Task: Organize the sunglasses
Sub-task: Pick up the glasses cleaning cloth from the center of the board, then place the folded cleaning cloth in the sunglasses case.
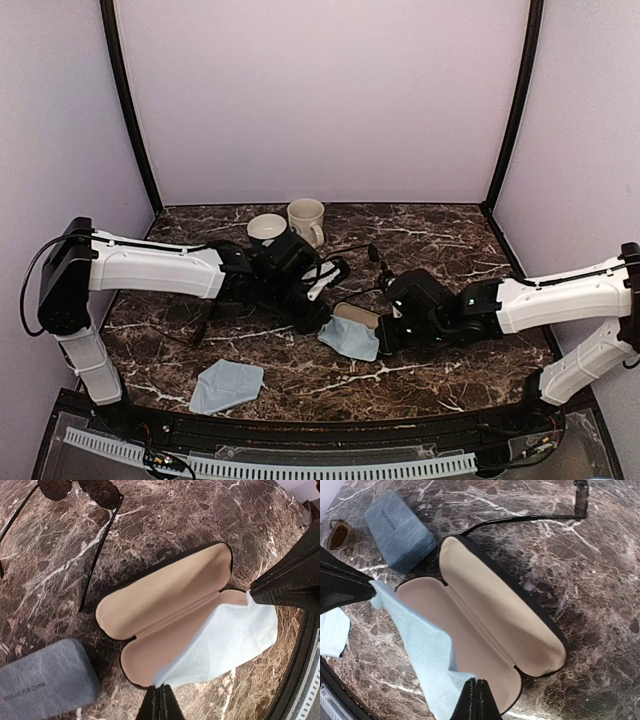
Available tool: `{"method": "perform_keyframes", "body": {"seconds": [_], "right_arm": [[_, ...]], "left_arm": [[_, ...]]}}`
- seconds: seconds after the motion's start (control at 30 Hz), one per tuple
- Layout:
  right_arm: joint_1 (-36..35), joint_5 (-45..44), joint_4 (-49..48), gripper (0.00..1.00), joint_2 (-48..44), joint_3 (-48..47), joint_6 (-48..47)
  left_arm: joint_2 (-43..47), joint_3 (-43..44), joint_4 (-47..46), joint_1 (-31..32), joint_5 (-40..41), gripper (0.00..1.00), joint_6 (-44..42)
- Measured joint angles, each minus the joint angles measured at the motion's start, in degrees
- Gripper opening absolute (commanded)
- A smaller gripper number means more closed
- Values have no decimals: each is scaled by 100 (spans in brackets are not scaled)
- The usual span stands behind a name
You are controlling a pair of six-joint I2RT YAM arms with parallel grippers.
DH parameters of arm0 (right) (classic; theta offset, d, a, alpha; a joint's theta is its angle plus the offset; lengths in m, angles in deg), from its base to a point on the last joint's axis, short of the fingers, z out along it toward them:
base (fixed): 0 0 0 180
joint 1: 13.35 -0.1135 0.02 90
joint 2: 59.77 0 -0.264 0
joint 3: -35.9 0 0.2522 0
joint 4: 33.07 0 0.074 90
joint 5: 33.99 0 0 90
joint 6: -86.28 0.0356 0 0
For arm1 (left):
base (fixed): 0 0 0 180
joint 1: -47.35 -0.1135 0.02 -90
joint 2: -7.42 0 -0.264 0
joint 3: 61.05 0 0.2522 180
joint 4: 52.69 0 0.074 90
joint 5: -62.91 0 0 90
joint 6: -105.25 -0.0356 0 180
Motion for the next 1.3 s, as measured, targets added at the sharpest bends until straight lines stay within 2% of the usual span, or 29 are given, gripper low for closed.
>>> {"method": "perform_keyframes", "body": {"seconds": [0.47,1.3], "right_arm": [[400,-122,-15,0,107,256,81],[472,223,-153,0,531,256,-96]], "left_arm": [[-1034,1266,562,-378,-452,0,-330],[-1427,1502,876,-415,-780,0,-398]]}}
